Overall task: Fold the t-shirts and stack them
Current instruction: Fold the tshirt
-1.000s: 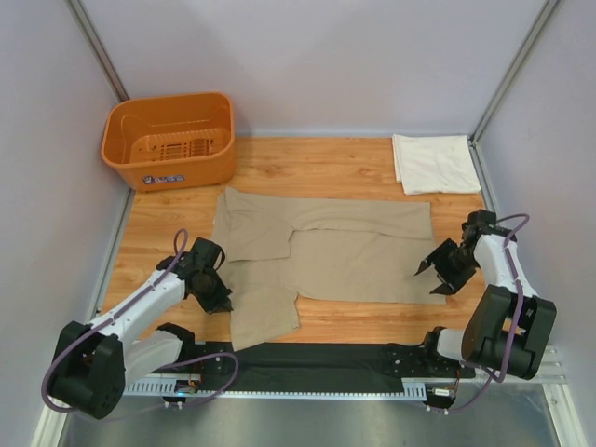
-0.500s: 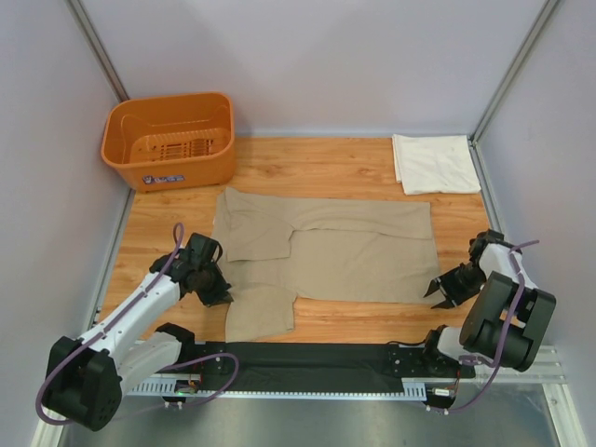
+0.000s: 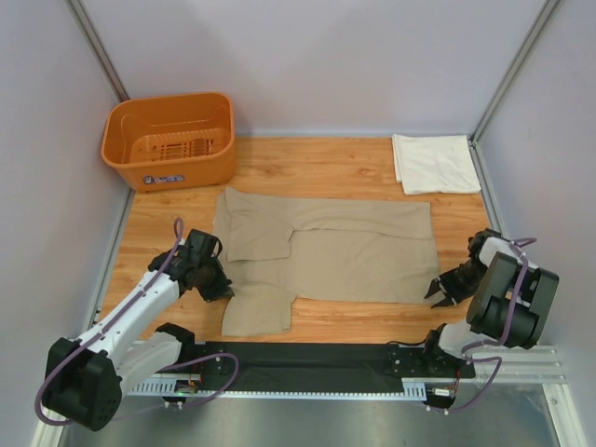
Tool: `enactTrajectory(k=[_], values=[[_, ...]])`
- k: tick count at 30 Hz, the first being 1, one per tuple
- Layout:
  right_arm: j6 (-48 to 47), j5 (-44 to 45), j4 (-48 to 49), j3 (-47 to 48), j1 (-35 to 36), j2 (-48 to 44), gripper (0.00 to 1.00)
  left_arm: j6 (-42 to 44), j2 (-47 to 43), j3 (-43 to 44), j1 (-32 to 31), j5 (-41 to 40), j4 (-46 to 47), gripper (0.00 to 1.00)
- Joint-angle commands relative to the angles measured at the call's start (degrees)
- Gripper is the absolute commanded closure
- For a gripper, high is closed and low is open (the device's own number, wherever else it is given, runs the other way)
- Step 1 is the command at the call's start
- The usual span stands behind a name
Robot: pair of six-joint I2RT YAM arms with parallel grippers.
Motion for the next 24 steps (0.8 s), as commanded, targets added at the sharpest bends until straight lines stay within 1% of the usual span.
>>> enactTrajectory(k=[1, 4, 5, 7, 8, 10, 18, 22, 24], values=[[0.71, 2.41, 6.64, 0.38, -0.24, 3.16, 0.66, 1.22, -1.32, 1.48, -0.14, 0.26, -0.09, 1.00], [0.44, 2.23, 7.61, 0.12, -0.24, 4.39, 0.73, 0.78, -2.02, 1.31, -0.14, -0.36, -0.71, 1.00], [0.44, 2.14, 7.96, 0.03, -0.24, 4.65, 0.81, 0.69, -2.29, 1.31, -0.14, -0.45, -0.80, 1.00], [0.09, 2.23, 8.40, -0.32, -0.24, 5.18, 0.85, 0.34, -3.08, 1.04, -0.14, -0.89, -1.06, 1.00], [0.00, 2.40, 8.58, -0.41, -0.24, 5.27, 0.90, 0.16, -3.43, 0.95, -0.14, -1.06, -1.24, 1.00], [-0.61, 2.58, 7.97, -0.41, -0.24, 4.75, 0.93, -0.01, -4.13, 0.95, -0.14, -1.33, -1.68, 1.00], [-1.75, 3.11, 3.92, 1.17, 0.29, -0.44, 0.97, 1.13, -5.72, 1.92, -0.14, -1.50, -2.56, 1.00], [-3.51, 3.11, 2.34, 3.54, 0.46, -0.62, 0.97, 4.11, -4.31, 6.21, -0.14, -2.47, -1.86, 1.00], [-4.83, 2.93, 1.81, 5.99, 0.64, -0.36, 0.97, 4.99, -1.87, 8.24, -0.14, -3.08, -1.59, 1.00]])
